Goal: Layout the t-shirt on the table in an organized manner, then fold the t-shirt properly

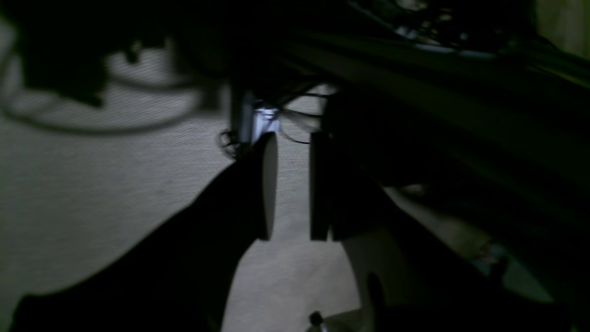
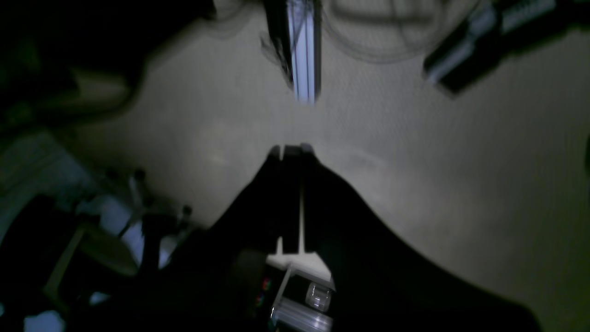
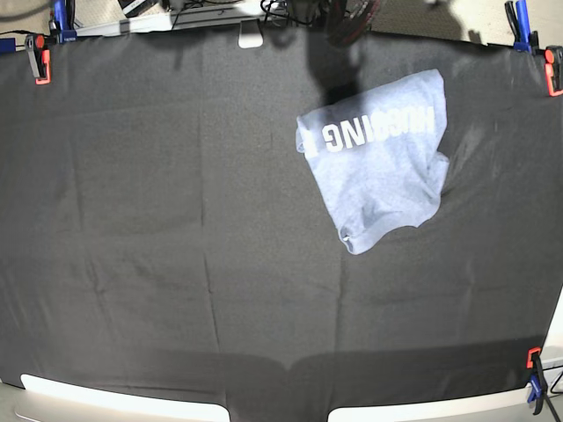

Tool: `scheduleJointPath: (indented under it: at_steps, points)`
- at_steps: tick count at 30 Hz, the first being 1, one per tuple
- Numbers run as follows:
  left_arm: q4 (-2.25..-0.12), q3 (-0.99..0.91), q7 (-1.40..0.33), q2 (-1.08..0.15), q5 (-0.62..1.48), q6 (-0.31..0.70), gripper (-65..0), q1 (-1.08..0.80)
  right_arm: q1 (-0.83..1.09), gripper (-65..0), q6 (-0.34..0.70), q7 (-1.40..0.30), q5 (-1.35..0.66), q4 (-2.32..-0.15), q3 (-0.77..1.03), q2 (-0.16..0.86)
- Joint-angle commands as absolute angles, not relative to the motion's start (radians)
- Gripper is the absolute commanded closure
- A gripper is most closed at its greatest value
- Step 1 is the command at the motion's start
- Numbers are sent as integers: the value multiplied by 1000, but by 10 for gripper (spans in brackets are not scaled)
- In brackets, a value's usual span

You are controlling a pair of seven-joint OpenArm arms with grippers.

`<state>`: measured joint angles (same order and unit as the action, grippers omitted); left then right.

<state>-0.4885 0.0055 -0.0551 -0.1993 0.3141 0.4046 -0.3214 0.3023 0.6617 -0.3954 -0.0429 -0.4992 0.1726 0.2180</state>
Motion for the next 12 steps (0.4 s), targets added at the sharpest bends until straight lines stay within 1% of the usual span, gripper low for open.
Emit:
scheduleJointPath:
  at_steps: [1, 3, 4, 5, 12]
  points:
    - [-487, 1, -47, -201, 314, 382, -113, -320, 294, -71, 680, -373, -29, -493, 174, 221]
    - [-481, 0, -33, -189, 315, 353, -113, -300, 280, -151, 680, -311, -1, -487, 174, 208]
    - [-476, 0, -27, -184, 315, 339, -113, -293, 277, -179, 680, -284, 1, -487, 174, 203]
    - [-471, 0, -25, -181, 314, 321, -113, -287, 277, -193, 677, -257, 1, -487, 174, 197]
    - [-436, 0, -3, -177, 315, 313, -113, -278, 277, -194, 673, -231, 1, -487, 174, 178]
